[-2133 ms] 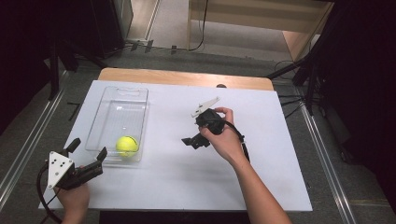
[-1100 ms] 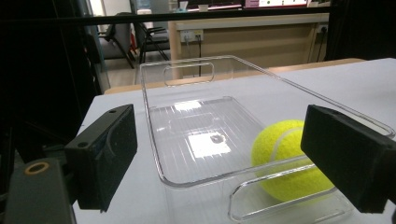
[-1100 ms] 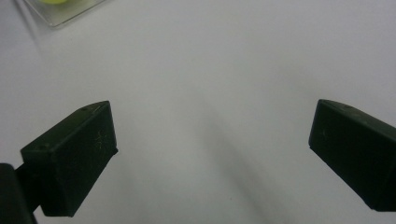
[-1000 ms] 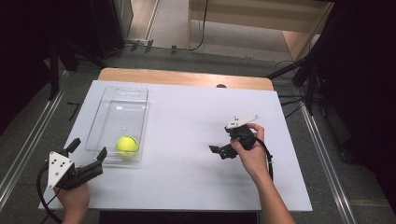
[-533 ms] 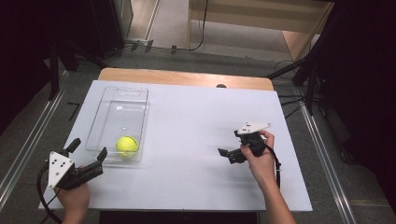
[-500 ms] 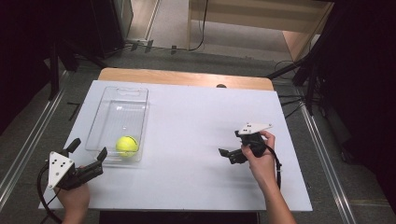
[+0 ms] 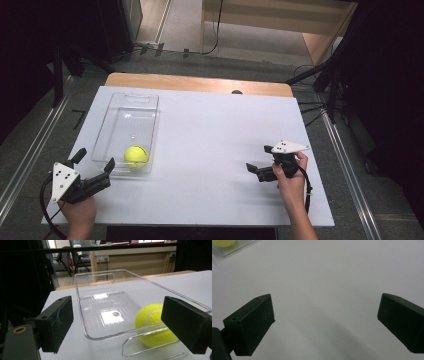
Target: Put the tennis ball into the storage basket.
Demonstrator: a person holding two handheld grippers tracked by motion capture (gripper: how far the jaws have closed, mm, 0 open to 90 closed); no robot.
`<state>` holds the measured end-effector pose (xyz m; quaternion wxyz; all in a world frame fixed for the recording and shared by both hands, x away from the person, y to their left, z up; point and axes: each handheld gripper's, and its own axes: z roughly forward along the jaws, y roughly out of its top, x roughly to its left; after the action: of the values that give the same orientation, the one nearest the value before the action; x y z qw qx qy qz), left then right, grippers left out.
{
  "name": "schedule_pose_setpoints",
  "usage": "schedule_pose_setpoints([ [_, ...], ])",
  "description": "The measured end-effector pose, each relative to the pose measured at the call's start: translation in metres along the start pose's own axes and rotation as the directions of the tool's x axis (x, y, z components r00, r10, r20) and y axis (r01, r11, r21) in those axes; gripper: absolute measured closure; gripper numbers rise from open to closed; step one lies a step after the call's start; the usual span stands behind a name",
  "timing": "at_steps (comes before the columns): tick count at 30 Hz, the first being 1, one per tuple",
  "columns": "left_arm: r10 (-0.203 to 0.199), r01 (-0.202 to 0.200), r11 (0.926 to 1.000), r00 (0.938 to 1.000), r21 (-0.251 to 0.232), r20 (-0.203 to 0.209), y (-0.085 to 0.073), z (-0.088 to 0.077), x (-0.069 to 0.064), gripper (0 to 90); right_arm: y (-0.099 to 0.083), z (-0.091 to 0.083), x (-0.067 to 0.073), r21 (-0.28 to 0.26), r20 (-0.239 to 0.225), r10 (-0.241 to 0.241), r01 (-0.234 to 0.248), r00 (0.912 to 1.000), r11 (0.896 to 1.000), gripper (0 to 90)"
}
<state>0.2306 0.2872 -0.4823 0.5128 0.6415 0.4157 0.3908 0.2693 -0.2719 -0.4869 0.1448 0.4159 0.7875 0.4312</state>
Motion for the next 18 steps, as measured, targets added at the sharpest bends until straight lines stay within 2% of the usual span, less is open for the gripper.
schedule_pose_setpoints([
  [8,-0.001,0.001,1.0,1.0,0.002,-0.001,0.0,0.0,0.0,11.3,-0.015,-0.011,-0.007,-0.045,0.022,0.033,-0.032,0.9992,0.998,0.0],
  [12,0.0,0.0,1.0,1.0,0.002,-0.001,0.0,0.0,0.0,11.3,-0.022,-0.016,-0.009,-0.073,0.024,0.03,-0.028,0.9993,0.997,0.0],
  [18,-0.001,0.001,1.0,1.0,-0.002,0.002,0.0,0.0,0.0,11.3,-0.031,-0.024,-0.013,-0.111,0.033,0.05,-0.046,0.9982,0.993,0.0],
])
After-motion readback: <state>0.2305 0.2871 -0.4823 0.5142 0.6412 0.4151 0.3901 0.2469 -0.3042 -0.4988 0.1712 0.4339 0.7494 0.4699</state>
